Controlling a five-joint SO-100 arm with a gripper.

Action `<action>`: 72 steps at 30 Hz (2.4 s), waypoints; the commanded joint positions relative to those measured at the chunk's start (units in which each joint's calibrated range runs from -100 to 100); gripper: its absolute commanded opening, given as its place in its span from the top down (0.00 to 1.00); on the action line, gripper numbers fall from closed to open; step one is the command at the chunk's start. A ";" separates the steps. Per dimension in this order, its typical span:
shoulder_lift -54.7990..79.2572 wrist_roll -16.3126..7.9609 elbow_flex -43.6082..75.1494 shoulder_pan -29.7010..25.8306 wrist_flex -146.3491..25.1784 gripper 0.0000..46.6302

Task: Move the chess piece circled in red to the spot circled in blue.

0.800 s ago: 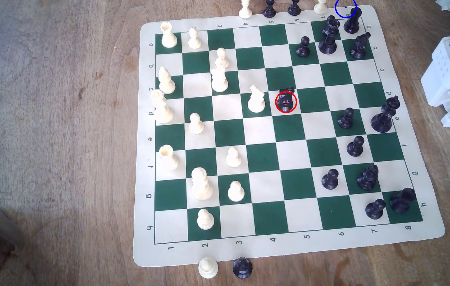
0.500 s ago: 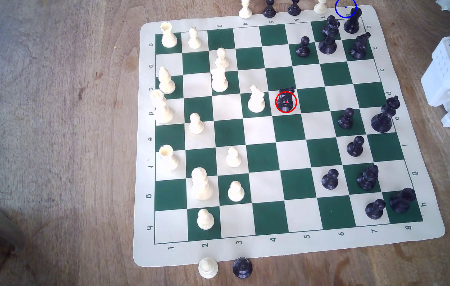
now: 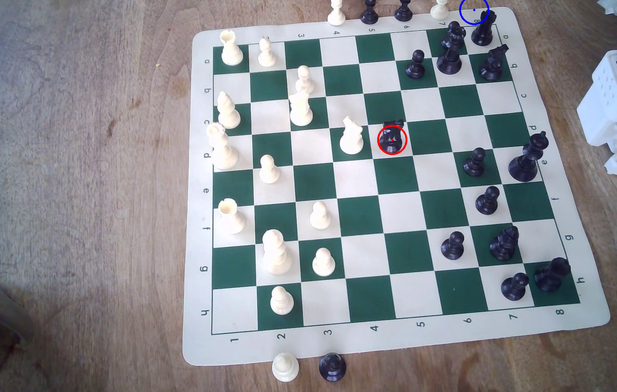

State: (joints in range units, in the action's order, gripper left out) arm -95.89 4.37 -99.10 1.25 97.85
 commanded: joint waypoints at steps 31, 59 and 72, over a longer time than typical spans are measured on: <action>42.16 -4.25 39.80 -7.00 -147.56 0.84; 71.11 -3.86 47.96 2.54 -133.80 0.74; 74.08 -4.10 43.79 1.99 -128.72 0.77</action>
State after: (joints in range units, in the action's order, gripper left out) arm -21.83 -0.07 -55.45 3.32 -31.71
